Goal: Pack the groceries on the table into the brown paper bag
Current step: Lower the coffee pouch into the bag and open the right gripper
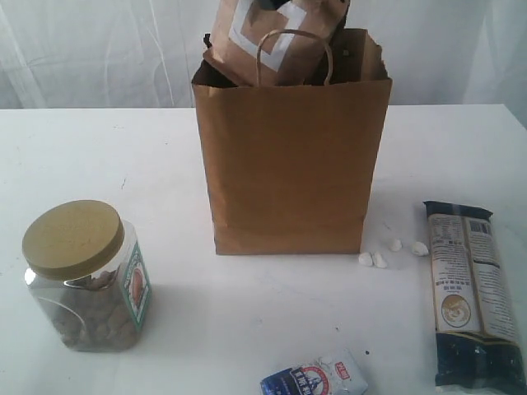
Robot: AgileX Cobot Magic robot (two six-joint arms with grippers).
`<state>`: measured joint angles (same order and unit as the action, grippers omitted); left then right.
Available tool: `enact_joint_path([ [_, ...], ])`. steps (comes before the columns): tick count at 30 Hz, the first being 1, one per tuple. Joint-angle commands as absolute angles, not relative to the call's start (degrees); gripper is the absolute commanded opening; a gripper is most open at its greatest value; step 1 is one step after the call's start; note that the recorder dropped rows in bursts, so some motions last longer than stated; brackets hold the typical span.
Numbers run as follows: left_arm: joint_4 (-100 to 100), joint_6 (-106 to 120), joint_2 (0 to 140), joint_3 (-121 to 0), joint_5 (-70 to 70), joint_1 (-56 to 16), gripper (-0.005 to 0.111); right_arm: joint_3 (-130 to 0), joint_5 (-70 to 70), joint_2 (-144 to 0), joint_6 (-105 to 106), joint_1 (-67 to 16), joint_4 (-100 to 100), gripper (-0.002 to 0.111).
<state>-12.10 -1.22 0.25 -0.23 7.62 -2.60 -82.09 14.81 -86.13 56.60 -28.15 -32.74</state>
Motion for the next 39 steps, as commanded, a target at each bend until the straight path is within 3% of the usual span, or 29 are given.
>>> enact_joint_path([
  [1, -12.3, -1.3, 0.0, 0.0, 7.5, -3.0, 0.000, -82.4, 12.8, -87.6, 56.6, -27.9, -32.8, 0.000],
  [14, -12.3, -1.3, 0.0, 0.0, 7.5, -3.0, 0.000, -82.4, 23.1, -90.7, 56.6, -27.9, -32.4, 0.000],
  [32, -12.3, -1.3, 0.0, 0.0, 7.5, -3.1, 0.000, -82.4, 23.9, -93.0, 53.6, -27.9, -28.3, 0.000],
  [39, -12.3, -1.3, 0.0, 0.0, 7.5, -3.1, 0.000, -82.4, 27.4, -94.5, 53.6, -27.9, -28.3, 0.018],
])
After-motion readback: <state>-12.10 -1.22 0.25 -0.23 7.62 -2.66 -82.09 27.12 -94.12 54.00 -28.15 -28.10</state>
